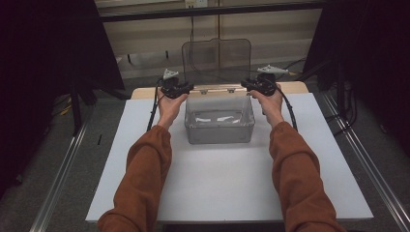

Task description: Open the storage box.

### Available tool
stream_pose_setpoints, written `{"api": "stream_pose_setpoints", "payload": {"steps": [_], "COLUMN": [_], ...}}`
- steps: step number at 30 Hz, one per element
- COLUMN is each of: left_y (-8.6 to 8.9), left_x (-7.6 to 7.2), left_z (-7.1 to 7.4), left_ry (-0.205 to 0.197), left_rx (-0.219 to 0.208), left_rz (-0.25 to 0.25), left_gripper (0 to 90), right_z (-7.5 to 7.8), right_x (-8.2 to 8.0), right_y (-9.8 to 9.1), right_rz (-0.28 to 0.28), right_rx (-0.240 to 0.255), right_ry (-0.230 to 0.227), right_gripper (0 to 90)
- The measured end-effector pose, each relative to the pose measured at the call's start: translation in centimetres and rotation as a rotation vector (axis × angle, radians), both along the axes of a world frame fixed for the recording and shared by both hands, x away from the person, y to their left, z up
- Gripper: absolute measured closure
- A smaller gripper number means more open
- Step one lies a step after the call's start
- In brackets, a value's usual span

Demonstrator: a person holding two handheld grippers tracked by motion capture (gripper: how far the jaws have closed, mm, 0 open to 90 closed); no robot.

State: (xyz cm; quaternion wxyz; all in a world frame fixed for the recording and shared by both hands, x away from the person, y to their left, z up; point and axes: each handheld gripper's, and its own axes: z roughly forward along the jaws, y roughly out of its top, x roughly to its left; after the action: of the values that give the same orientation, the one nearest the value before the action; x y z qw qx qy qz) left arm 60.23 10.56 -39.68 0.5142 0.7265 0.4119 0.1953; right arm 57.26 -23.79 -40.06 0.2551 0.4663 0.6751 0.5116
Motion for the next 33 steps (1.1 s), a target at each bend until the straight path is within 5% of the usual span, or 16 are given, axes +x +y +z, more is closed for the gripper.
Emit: {"api": "stream_pose_setpoints", "payload": {"steps": [15,33], "left_y": [0.1,-0.2], "left_x": [0.5,0.8], "left_z": [0.2,0.0], "left_ry": [0.070,0.122], "left_rx": [-0.014,-0.021], "left_rz": [0.001,0.008], "left_gripper": [66.7,58.3], "right_z": [0.3,-0.4], "right_x": [0.5,1.4], "right_y": [0.3,0.4], "right_rz": [-0.030,-0.038], "right_rx": [0.027,0.116], "right_ry": [0.063,0.134], "right_gripper": [65.8,58.7]}}
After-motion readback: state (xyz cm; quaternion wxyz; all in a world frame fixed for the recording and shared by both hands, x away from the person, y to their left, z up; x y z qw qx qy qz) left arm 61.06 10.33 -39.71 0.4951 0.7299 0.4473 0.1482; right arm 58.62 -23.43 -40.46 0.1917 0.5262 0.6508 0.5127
